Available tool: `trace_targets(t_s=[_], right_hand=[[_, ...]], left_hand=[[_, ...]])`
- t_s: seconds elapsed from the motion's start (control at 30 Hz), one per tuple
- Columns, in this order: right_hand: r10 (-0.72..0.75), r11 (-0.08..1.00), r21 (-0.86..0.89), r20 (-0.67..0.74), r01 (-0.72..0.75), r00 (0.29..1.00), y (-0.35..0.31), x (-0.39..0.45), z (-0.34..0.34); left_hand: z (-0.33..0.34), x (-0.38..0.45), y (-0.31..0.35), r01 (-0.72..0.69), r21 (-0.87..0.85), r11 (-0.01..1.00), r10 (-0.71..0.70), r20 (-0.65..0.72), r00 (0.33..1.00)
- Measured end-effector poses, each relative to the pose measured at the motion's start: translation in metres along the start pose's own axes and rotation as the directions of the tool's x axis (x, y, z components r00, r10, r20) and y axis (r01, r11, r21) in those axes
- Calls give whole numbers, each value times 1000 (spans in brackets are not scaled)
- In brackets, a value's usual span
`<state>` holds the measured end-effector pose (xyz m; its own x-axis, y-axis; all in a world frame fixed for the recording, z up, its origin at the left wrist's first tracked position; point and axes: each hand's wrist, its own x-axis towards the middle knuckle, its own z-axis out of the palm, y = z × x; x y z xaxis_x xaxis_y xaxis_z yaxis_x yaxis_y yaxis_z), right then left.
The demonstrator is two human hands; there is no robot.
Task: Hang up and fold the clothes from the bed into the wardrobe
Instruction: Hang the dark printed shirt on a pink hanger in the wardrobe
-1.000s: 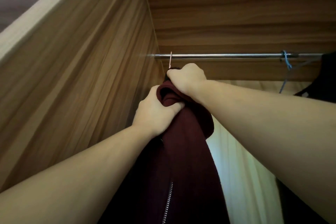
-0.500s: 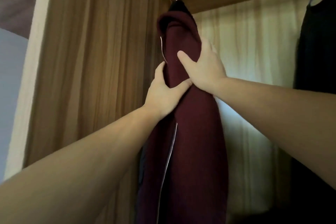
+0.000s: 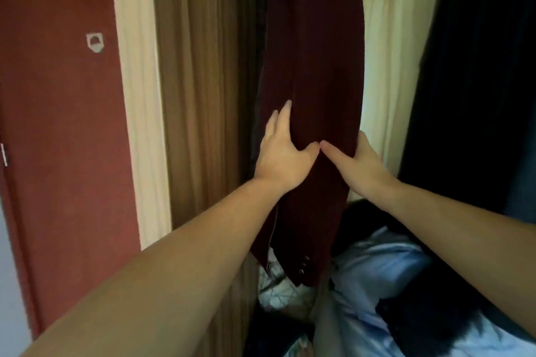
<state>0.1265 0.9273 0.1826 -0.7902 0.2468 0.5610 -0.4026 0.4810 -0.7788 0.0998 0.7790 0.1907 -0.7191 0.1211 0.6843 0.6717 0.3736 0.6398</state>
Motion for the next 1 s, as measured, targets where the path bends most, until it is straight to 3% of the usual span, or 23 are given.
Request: trace_targets(t_s=[0.23, 0.4, 0.5, 0.57, 0.7, 0.87, 1.0], right_hand=[[71, 928, -372, 133, -16, 989, -15, -62, -13], [186, 754, -656, 235, 14, 954, -26, -100, -42], [187, 600, -793, 269, 107, 945, -26, -130, -68], [193, 545, -828, 280, 134, 941, -20, -152, -88], [292, 587, -809, 248, 31, 924, -1, -206, -125], [382, 608, -790, 204, -79, 901, 5, -259, -161], [403, 529, -839, 117, -127, 908, -5, -287, -189]], left_hand=[[-12, -63, -13, 111, 56, 992, -118, 156, 981], [-23, -100, 0, 62, 252, 966, -125, 240, 963], [-28, -126, 11, 31, 467, 884, -165, 248, 955], [-30, -147, 22, 24, 560, 828, -186, 234, 954], [-24, -193, 48, -83, 621, 780, -152, 316, 936], [-3, -224, 78, -301, 618, 726, -88, 518, 851], [12, -232, 89, -382, 570, 728, -32, 584, 811]])
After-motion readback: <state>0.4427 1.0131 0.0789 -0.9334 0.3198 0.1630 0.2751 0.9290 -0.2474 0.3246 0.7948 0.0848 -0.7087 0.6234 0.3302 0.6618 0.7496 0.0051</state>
